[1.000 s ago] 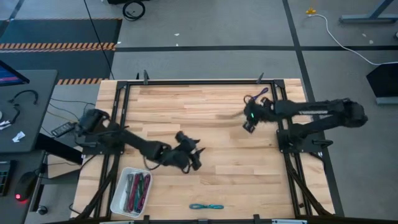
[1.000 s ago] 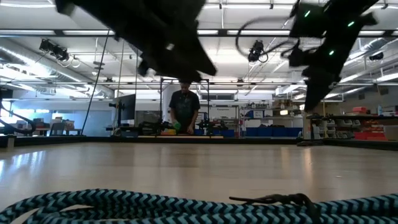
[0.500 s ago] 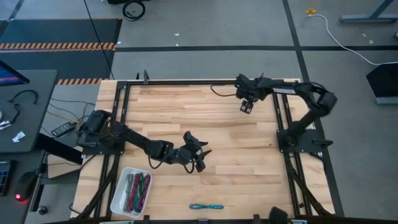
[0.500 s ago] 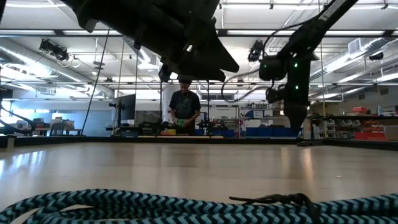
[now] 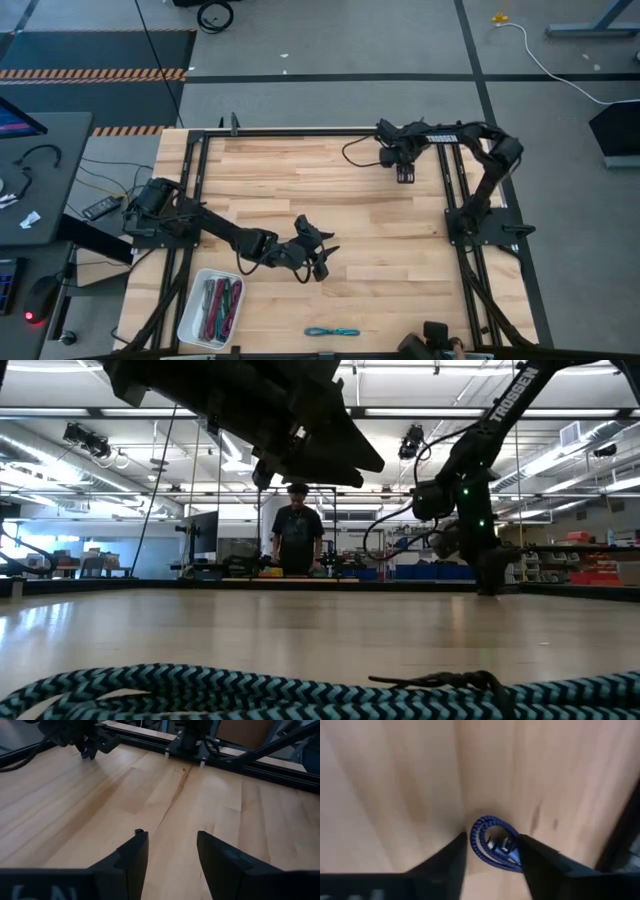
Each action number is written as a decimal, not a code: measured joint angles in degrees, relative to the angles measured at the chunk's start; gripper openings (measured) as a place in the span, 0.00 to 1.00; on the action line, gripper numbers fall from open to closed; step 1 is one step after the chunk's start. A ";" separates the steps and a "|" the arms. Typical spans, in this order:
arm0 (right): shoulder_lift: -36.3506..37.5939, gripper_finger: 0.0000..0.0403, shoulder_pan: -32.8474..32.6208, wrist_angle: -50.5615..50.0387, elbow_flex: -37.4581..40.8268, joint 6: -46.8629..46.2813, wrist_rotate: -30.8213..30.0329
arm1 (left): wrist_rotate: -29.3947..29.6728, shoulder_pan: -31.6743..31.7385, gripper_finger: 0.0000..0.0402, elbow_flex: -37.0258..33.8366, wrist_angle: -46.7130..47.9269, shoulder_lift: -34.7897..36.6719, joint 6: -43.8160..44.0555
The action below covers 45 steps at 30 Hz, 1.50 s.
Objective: Pick and place USB-C Cables
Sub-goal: Put the purple charger cable into the white bin
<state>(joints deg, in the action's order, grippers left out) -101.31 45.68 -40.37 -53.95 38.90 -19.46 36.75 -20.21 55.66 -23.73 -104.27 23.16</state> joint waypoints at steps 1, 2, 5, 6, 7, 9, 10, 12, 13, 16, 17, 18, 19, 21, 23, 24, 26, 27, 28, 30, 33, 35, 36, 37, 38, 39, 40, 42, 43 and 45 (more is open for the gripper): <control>0.20 0.38 0.43 0.03 0.08 0.94 1.68 | 0.01 0.00 0.43 0.00 0.00 0.00 0.00; 0.57 0.31 0.83 0.07 0.28 1.75 3.32 | 0.01 -0.02 0.43 0.00 0.04 0.00 0.01; 2.07 0.08 1.62 0.73 0.68 1.94 7.49 | 0.01 0.00 0.43 0.00 0.02 0.00 0.02; 2.74 0.05 1.68 1.24 0.70 1.26 8.37 | 0.01 0.00 0.43 0.00 0.04 -0.02 0.02; 3.47 0.04 1.70 2.03 0.74 -0.63 8.78 | 0.01 -0.02 0.43 0.00 0.04 -0.02 0.02; 5.13 0.04 1.02 5.10 0.83 -5.45 11.21 | 0.01 -0.04 0.43 0.00 0.07 -0.02 0.04; 6.58 0.03 0.26 6.36 0.88 -8.09 12.69 | 0.01 -0.04 0.43 0.00 0.07 -0.02 0.02; 9.82 0.02 -1.92 10.98 2.63 -14.10 18.65 | 0.02 -0.03 0.43 0.00 0.11 -0.02 0.02; 11.28 0.02 -3.21 15.35 4.30 -17.14 22.92 | 0.25 -0.04 0.43 0.00 0.31 -0.02 0.02; 16.88 0.02 -8.31 32.04 10.98 -26.17 34.60 | 1.47 -0.02 0.43 0.00 1.70 -0.02 0.13; 18.56 0.02 -10.59 38.90 13.65 -29.16 37.43 | 1.80 -0.02 0.43 0.00 2.19 -0.04 0.15; 20.23 0.02 -12.93 45.59 16.65 -32.15 39.73 | 1.90 -0.03 0.43 0.00 2.61 -0.04 0.17; 21.88 0.02 -15.35 52.06 20.05 -35.09 41.56 | 1.94 -0.03 0.43 0.00 3.01 -0.04 0.34; 24.56 0.02 -20.21 66.71 26.64 -40.67 43.58 | 1.99 -0.02 0.43 0.00 3.69 -0.04 0.46; 27.00 0.02 -25.09 82.39 33.21 -46.22 43.87 | 1.99 -0.02 0.43 0.00 3.98 -0.04 0.41; 27.82 0.02 -27.33 89.84 36.26 -49.04 43.34 | 1.99 -0.02 0.43 0.00 3.96 -0.04 0.18; 28.45 0.02 -31.91 104.06 42.02 -53.97 41.14 | 2.00 0.00 0.43 0.00 3.93 -0.04 0.17; 28.49 0.02 -33.91 110.95 44.49 -55.80 39.53 | 2.00 0.05 0.43 0.00 3.93 -0.04 0.18; 28.38 0.02 -35.83 116.98 46.46 -57.13 37.90 | 1.95 0.19 0.43 0.00 3.87 -0.04 0.10; 27.86 0.02 -39.33 126.81 49.64 -58.52 35.53 | 1.75 0.66 0.44 0.00 2.84 -0.04 -1.56; 27.73 0.02 -43.73 129.39 51.05 -58.18 33.52 | -1.09 2.06 0.49 0.00 -2.33 -0.04 -6.42; 27.06 0.02 -46.07 129.68 50.93 -56.78 32.62 | -3.95 3.11 0.54 -0.01 -7.11 -0.04 -10.96; 26.62 0.02 -47.03 129.44 50.52 -55.99 32.53 | -5.18 3.57 0.57 0.00 -9.33 -0.04 -13.26; 26.28 0.02 -47.80 129.47 50.06 -55.22 32.45 | -6.28 4.06 0.60 0.00 -11.29 -0.07 -15.22; 26.03 0.02 -48.47 129.49 49.43 -54.58 32.39 | -7.48 4.53 0.64 0.00 -13.51 -0.28 -17.20; 25.60 0.02 -49.04 129.80 48.72 -53.96 32.34 | -8.63 5.01 0.66 0.04 -16.09 -0.77 -18.80; 25.30 0.02 -49.43 129.77 48.04 -53.42 32.15 | -9.68 5.47 0.69 0.06 -18.20 -1.28 -20.30; 24.67 0.02 -50.12 129.66 46.86 -52.29 31.98 | -11.08 6.34 0.73 0.02 -22.86 -2.99 -22.23; 24.38 0.02 -50.33 129.64 46.28 -51.81 31.93 | -11.42 6.74 0.74 0.02 -24.74 -3.84 -22.55; 24.38 0.02 -50.58 129.33 45.78 -50.98 31.91 | -11.46 7.19 0.75 0.00 -27.69 -5.62 -22.83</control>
<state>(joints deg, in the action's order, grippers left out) -76.93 -4.91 88.96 -8.18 -12.08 12.45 25.28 -13.02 55.66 -51.41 -109.88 0.33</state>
